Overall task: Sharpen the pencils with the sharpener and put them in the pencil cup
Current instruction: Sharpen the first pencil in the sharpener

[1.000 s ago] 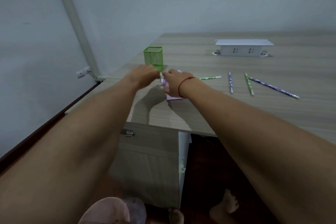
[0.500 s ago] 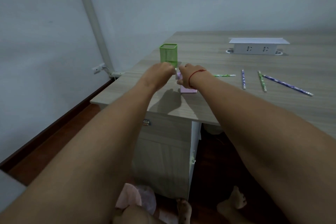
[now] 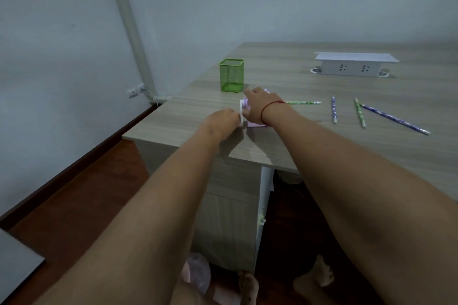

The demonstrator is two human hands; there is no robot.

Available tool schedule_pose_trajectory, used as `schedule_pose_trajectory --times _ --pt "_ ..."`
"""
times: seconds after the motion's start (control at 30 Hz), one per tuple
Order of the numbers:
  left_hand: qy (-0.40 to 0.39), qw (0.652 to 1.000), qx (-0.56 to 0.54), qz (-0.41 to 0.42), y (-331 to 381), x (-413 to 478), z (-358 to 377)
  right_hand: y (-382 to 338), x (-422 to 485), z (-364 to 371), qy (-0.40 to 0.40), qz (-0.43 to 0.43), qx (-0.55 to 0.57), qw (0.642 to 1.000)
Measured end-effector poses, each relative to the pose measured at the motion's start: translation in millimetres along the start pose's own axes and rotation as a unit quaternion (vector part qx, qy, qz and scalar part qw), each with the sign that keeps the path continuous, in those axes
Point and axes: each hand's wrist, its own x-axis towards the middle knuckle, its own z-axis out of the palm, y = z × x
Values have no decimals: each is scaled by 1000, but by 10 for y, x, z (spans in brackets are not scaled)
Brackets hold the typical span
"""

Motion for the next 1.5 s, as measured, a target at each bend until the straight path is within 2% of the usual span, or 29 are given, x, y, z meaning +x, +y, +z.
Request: schedule_pose_trajectory --times 0.07,0.37,0.53,0.63,0.77,0.97,1.17,1.33,1.5 --pt "-5 1000 -18 -21 -9 79 -20 24 22 21 8 -7 3 1000" --pt "5 998 53 22 -271 396 -122 90 4 75 49 -42 4 998" --pt "66 988 106 88 -406 484 -398 91 1 68 58 -27 -22 998" --pt "122 980 118 100 -420 463 -475 90 51 41 32 -13 -14 999" --pt "161 980 87 77 -352 344 -458 93 106 33 2 -7 -10 1000" --pt "172 982 65 53 -273 220 -511 72 147 24 -2 4 -14 1000" --pt "191 980 -9 57 -160 17 -516 56 152 1 -6 5 -14 1000" --pt "177 981 -43 66 -23 -243 -359 21 152 -11 -14 7 -25 1000" --pt "103 995 -7 1 22 -150 -153 23 149 -29 -17 4 -34 999"
